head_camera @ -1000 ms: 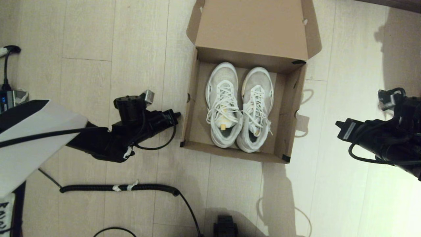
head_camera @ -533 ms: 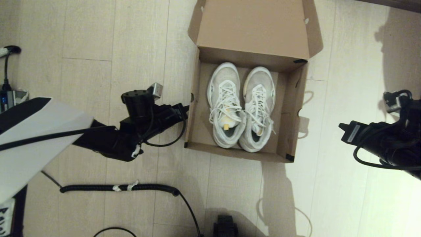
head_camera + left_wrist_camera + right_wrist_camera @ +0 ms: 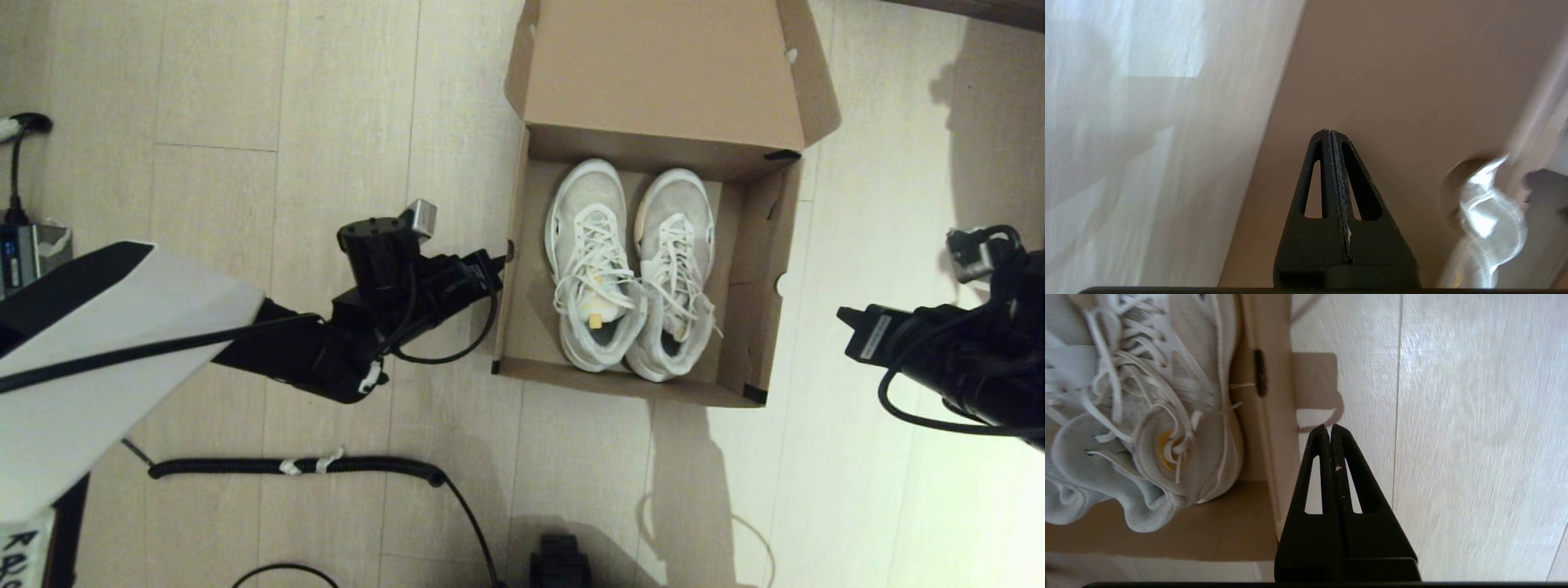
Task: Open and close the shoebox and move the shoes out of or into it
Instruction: Put the shoes out of the shoe box
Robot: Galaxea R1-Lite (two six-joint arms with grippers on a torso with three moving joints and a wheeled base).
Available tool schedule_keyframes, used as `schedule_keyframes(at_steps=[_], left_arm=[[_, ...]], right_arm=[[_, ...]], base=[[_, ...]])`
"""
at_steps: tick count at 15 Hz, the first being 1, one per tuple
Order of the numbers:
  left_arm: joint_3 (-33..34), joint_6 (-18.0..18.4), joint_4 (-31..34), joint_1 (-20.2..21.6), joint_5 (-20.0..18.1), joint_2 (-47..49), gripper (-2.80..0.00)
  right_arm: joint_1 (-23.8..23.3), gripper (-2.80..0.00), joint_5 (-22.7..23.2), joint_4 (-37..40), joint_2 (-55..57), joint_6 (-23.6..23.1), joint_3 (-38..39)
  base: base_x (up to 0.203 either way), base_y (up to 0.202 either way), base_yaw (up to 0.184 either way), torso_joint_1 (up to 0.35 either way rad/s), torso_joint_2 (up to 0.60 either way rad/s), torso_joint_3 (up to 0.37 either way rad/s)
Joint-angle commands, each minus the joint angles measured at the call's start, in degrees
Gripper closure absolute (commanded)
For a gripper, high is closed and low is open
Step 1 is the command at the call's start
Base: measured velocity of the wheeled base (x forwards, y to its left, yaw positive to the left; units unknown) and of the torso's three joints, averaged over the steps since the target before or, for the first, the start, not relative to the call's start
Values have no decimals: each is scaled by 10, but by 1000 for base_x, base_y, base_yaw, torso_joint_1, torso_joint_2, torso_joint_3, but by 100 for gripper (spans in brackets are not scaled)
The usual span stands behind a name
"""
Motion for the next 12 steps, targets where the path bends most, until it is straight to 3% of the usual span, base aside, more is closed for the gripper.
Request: schedule_keyframes(at_steps=[1, 5, 6, 8, 12], left_arm=[[32, -2, -5, 10, 7, -17, 0], [113, -1, -7, 68, 9, -88, 0], [131, -1, -8, 80, 9, -105, 0], [163, -1, -13, 89, 9, -123, 0], [176, -1, -18, 89, 9, -132, 0]], right_arm=[[12, 0, 1, -3, -5, -13, -12], [121, 0, 2, 2, 4, 11, -63], [147, -280, 1, 2, 17, 21, -72], [193, -280, -6, 1, 45, 30, -90], [277, -280, -92, -1, 93, 17, -109]], base=[[0, 0, 0, 0, 0, 0], [0, 0, 0, 0, 0, 0], [0, 0, 0, 0, 0, 0], [0, 0, 0, 0, 0, 0], [0, 0, 0, 0, 0, 0]])
